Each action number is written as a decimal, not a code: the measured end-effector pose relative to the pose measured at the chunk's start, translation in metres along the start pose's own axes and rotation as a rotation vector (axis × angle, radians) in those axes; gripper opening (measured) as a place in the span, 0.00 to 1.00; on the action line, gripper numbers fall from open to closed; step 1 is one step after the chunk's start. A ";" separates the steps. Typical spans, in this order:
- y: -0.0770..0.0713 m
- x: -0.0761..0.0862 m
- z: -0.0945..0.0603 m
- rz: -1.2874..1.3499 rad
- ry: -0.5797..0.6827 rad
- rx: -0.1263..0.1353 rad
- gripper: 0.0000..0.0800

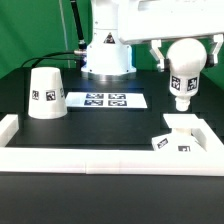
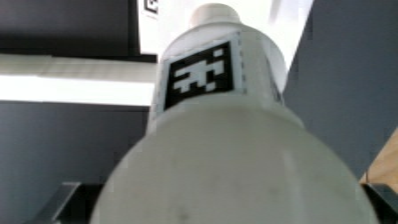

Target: Assemble lamp

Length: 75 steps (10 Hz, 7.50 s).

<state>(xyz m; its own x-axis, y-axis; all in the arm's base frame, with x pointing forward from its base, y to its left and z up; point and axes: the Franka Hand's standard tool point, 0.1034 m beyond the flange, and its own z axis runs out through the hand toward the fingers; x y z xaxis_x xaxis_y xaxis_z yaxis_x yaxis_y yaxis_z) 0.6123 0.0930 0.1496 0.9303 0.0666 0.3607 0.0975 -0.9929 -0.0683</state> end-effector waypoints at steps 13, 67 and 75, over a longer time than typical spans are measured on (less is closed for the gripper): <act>0.003 0.007 0.012 -0.094 0.015 -0.005 0.72; -0.005 -0.008 0.016 0.005 -0.522 0.063 0.72; -0.007 -0.011 0.015 0.732 -0.506 -0.123 0.72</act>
Offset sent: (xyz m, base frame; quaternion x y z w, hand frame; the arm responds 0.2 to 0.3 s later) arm 0.0136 -0.0039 -0.0016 -0.0099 0.0154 -0.0796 0.9967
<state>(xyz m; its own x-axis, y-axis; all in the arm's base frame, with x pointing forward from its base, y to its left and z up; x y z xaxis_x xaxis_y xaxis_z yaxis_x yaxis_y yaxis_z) 0.6067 0.1010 0.1320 0.7922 -0.5801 -0.1894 -0.5923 -0.8057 -0.0096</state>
